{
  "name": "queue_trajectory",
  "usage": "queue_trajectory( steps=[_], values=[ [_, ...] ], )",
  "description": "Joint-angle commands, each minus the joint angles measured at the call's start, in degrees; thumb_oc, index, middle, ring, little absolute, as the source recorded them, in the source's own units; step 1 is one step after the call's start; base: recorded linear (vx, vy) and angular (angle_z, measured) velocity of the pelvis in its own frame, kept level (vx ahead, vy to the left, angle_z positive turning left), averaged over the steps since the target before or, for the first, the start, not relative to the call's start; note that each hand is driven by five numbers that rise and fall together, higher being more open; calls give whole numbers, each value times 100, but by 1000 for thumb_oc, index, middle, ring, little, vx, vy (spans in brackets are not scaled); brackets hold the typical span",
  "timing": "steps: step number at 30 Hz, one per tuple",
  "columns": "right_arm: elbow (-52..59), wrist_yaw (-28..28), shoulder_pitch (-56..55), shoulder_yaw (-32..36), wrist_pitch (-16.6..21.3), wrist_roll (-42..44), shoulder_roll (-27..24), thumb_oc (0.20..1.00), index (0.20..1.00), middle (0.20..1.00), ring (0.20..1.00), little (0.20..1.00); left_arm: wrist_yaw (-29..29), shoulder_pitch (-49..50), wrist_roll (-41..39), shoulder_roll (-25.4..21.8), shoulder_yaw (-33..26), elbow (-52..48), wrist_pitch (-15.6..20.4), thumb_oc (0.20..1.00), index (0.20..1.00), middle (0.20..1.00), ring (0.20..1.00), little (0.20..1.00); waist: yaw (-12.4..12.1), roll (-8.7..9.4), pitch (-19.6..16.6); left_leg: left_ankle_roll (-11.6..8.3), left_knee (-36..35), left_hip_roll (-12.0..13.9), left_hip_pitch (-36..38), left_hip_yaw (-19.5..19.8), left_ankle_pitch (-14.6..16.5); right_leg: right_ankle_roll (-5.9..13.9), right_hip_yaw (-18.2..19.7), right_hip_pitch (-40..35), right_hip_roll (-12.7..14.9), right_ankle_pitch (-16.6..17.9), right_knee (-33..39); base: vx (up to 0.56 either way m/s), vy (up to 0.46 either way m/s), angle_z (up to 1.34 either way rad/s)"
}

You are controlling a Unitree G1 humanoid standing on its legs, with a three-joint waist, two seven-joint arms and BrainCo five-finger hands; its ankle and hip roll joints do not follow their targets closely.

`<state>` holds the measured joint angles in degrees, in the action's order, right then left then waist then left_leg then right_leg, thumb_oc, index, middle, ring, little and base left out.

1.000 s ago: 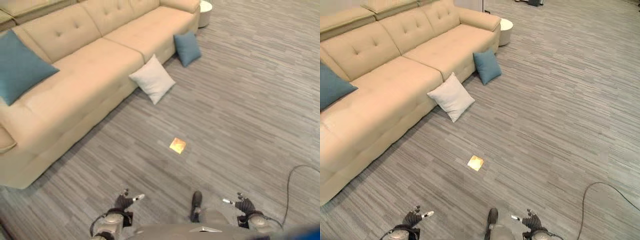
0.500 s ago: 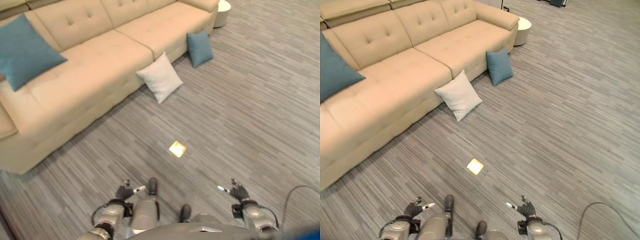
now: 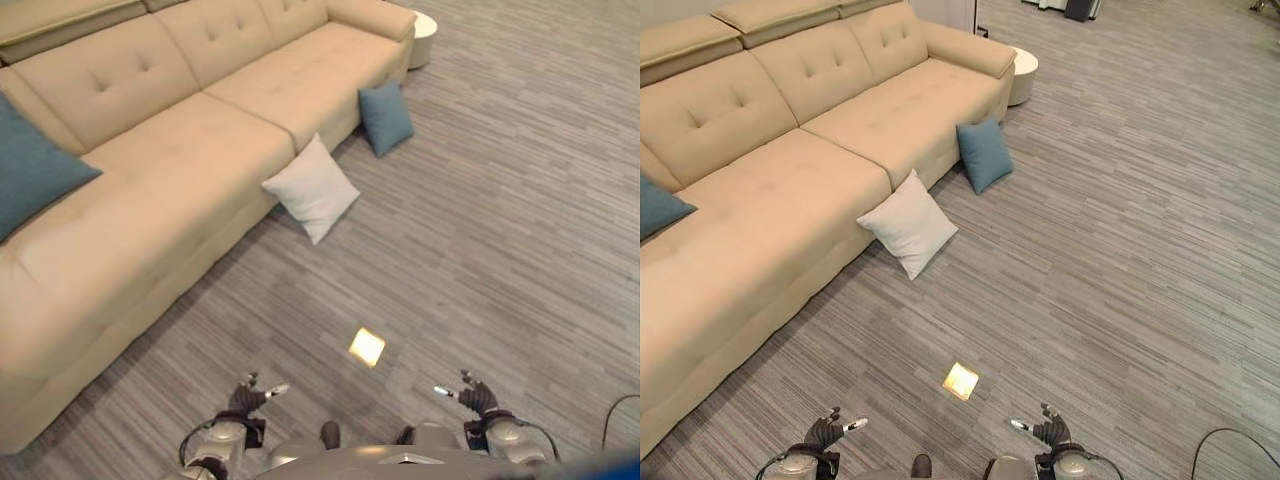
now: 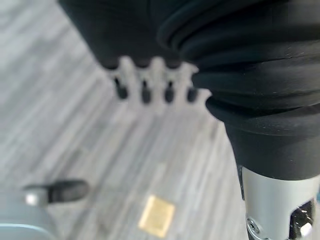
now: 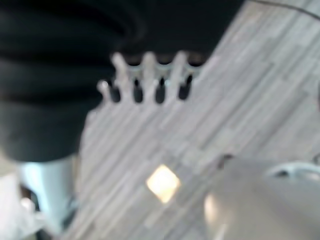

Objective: Pick up all the scattered cushions and arrange them neatly on the sofa.

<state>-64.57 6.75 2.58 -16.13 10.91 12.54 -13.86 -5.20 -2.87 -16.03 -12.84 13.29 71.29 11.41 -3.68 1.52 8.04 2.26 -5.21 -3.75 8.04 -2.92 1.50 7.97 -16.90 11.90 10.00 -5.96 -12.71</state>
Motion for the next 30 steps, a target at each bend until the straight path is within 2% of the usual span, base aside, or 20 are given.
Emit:
queue_trajectory(
  steps=[1, 4, 5, 8, 10, 12, 13, 14, 15, 17, 19, 20, 22, 24, 28, 29, 30],
  values=[
    [45, 12, 252, 50, 133, -10, -202, 1000, 1000, 1000, 1000, 1000, 9, -92, 298, 71, -81, -43, 83, 1000, 1000, 1000, 1000, 1000, -28, 20, 185, -293, 21, 165, -115, 137, 23, 134, 11, -575, -292, 1157, 1213, 172, -75, 7],
    [80, 12, 268, 42, 126, -29, -201, 1000, 1000, 1000, 1000, 1000, 7, -97, 296, 66, -107, -47, 94, 1000, 1000, 1000, 1000, 1000, 50, 7, 206, -333, 21, 201, -43, 189, 64, 179, 155, -467, -321, 1238, 1272, 218, -110, 16],
    [134, 8, 221, 32, 133, -13, -188, 1000, 1000, 1000, 1000, 1000, 0, -73, 309, 97, -101, -19, 107, 1000, 1000, 1000, 1000, 1000, 90, 70, 147, -368, 21, 186, 25, 220, 181, 131, 290, -598, -348, 1272, 1356, 326, -184, 15],
    [170, -4, 162, 40, 147, 20, -232, 1000, 1000, 1000, 1000, 1000, 7, -79, 247, 161, -71, -35, 95, 1000, 1000, 1000, 1000, 1000, 132, 50, 45, -447, 42, 279, 101, 354, 235, 36, 360, -740, -400, 1201, 1374, 278, -185, 13],
    [232, -29, 110, 23, 161, 18, -282, 1000, 1000, 1000, 1000, 1000, 20, -70, 217, 166, -68, -41, 105, 1000, 1000, 1000, 1000, 1000, 143, 67, 42, -609, 741, 374, -12, 377, 278, -73, 306, -874, -419, 1069, 1332, 210, -211, 15],
    [331, -35, 95, -9, 198, 78, -342, 1000, 1000, 1000, 1000, 1000, 20, -113, 148, 164, 6, -156, 116, 1000, 1000, 1000, 1000, 1000, 69, 136, 187, -817, 1881, 377, -487, 407, -67, -230, 324, -1088, -451, 954, 1332, 119, -190, 14],
    [331, -35, 95, -8, 199, 78, -342, 1000, 1000, 1000, 1000, 1000, 20, -114, 148, 164, 6, -156, 116, 1000, 1000, 1000, 1000, 1000, 78, 130, 181, -820, 1923, 382, -518, 417, -47, -233, 314, -1081, -456, 953, 1329, 91, -220, 10],
    [422, -11, 119, -29, 218, 130, -415, 1000, 1000, 1000, 1000, 1000, 39, -180, 30, 154, 59, -306, 131, 1000, 1000, 1000, 1000, 1000, -77, 218, 386, -851, 2761, 384, -1026, 373, -261, -353, 272, -1270, -445, 838, 1336, 107, -210, 3],
    [455, 0, 134, -50, 212, 145, -421, 1000, 1000, 1000, 1000, 1000, 8, -215, 0, 146, 76, -303, 119, 1000, 1000, 1000, 1000, 1000, -101, 275, 430, -810, 3041, 415, -1172, 306, -300, -411, 252, -1343, -455, 780, 1349, 173, -260, 6],
    [430, -1, 140, -50, 189, 161, -435, 1000, 1000, 1000, 1000, 1000, 15, -239, -17, 138, 91, -336, 113, 1000, 1000, 1000, 1000, 1000, -138, 304, 446, -763, 3034, 418, -1345, 228, -274, -426, 252, -1430, -460, 732, 1393, 171, -112, 24],
    [461, -7, 115, 1, 196, 225, -454, 1000, 1000, 1000, 1000, 1000, 30, -228, 41, 147, 154, -329, 104, 1000, 1000, 1000, 1000, 1000, -158, 332, 373, -619, 2198, 292, -1684, 18, -60, -378, 242, -1648, -537, 622, 1588, 304, -69, 10],
    [499, -10, 84, 0, 201, 205, -457, 1000, 1000, 1000, 1000, 1000, 21, -212, 75, 153, 158, -317, 96, 1000, 1000, 1000, 1000, 1000, -149, 317, 339, -584, 1786, 299, -1678, -52, -93, -359, 235, -1710, -591, 569, 1630, 305, -15, 15],
    [451, -1, 63, -7, 204, 204, -440, 1000, 1000, 1000, 1000, 1000, 11, -173, 132, 165, 141, -293, 88, 1000, 1000, 1000, 1000, 1000, -208, 211, 284, -583, 933, 232, -1766, -21, -549, -340, 288, -1896, -764, 422, 1673, 349, 19, 12],
    [428, -14, 62, -9, 200, 211, -436, 1000, 1000, 1000, 1000, 1000, 18, -88, 142, 181, 108, -228, 83, 1000, 1000, 1000, 1000, 1000, -277, 163, 227, -629, 728, 202, -1854, 110, -767, -328, 414, -2025, -816, 289, 1599, 320, 58, -4],
    [518, -121, 51, -27, 195, 147, -356, 1000, 1000, 1000, 1000, 1000, 79, 77, 129, 163, -19, -45, 58, 1000, 1000, 1000, 1000, 1000, -274, 194, 54, -427, 643, 142, -1440, 149, -500, -223, 522, -1980, -641, 120, 873, 307, 122, -39],
    [543, -140, 64, -8, 193, 152, -332, 1000, 1000, 1000, 1000, 1000, 80, 78, 135, 164, -36, -6, 49, 1000, 1000, 1000, 1000, 1000, -273, 192, 50, -359, 611, 110, -1305, 115, -422, -150, 538, -1874, -561, 180, 535, 242, 174, -42],
    [533, -139, 77, -23, 188, 83, -307, 1000, 1000, 1000, 1000, 1000, 68, 64, 149, 170, -27, 13, 47, 1000, 1000, 1000, 1000, 1000, -277, 183, 59, -261, 627, 61, -1185, 62, -321, -25, 467, -1703, -371, 425, 71, 220, 186, -29]
  ],
)
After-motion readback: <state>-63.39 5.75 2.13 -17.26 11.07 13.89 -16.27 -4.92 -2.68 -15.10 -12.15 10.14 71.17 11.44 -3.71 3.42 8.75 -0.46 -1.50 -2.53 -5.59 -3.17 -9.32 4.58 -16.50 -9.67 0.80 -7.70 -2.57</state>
